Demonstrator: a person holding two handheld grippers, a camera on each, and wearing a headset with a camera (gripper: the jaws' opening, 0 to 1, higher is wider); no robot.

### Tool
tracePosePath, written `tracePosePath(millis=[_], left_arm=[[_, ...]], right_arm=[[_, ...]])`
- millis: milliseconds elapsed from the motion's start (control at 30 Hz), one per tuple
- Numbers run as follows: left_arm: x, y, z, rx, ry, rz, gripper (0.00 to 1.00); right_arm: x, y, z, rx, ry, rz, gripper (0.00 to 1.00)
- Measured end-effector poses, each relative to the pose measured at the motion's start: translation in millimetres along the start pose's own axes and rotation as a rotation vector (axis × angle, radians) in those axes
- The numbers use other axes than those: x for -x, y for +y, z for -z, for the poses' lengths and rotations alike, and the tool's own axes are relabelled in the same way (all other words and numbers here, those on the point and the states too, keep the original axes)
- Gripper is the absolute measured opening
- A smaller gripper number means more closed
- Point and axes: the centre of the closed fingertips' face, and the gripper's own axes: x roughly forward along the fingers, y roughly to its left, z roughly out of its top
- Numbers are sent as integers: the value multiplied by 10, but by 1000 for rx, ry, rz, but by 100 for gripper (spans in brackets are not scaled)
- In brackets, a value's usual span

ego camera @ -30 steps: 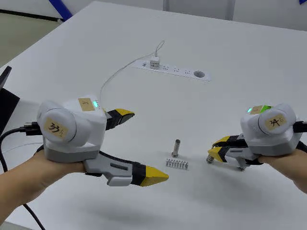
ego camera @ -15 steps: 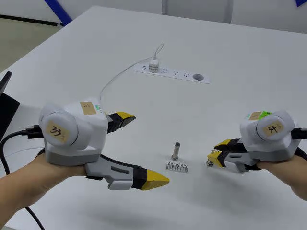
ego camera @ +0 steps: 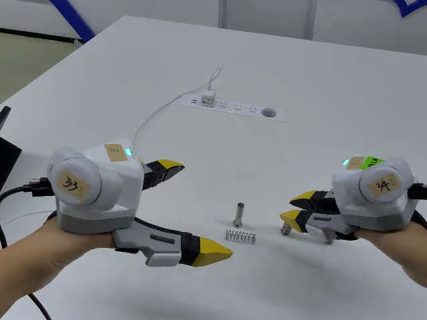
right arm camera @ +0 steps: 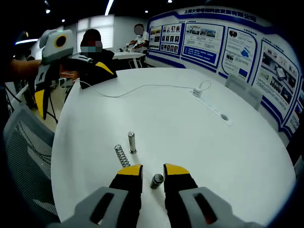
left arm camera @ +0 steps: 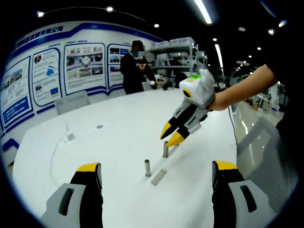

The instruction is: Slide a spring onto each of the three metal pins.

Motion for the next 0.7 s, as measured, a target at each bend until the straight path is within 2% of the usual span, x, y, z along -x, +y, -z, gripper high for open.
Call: tracePosePath(millis=[67, 233, 433, 700], left_arm=[[14, 16, -21, 3, -10, -6, 98], [54, 45, -27, 1, -12, -17, 98], [105, 77, 25, 9, -4, -29, 98], [156, 151, 56, 33, -12, -50, 98]], right_arm=[[-10, 53, -40, 25, -6, -8, 18], [-80, 255, -120, 58, -12, -68, 18], [-225, 474, -69, 85, 22, -129, 18], [-416, 539, 57, 86, 80, -153, 18]])
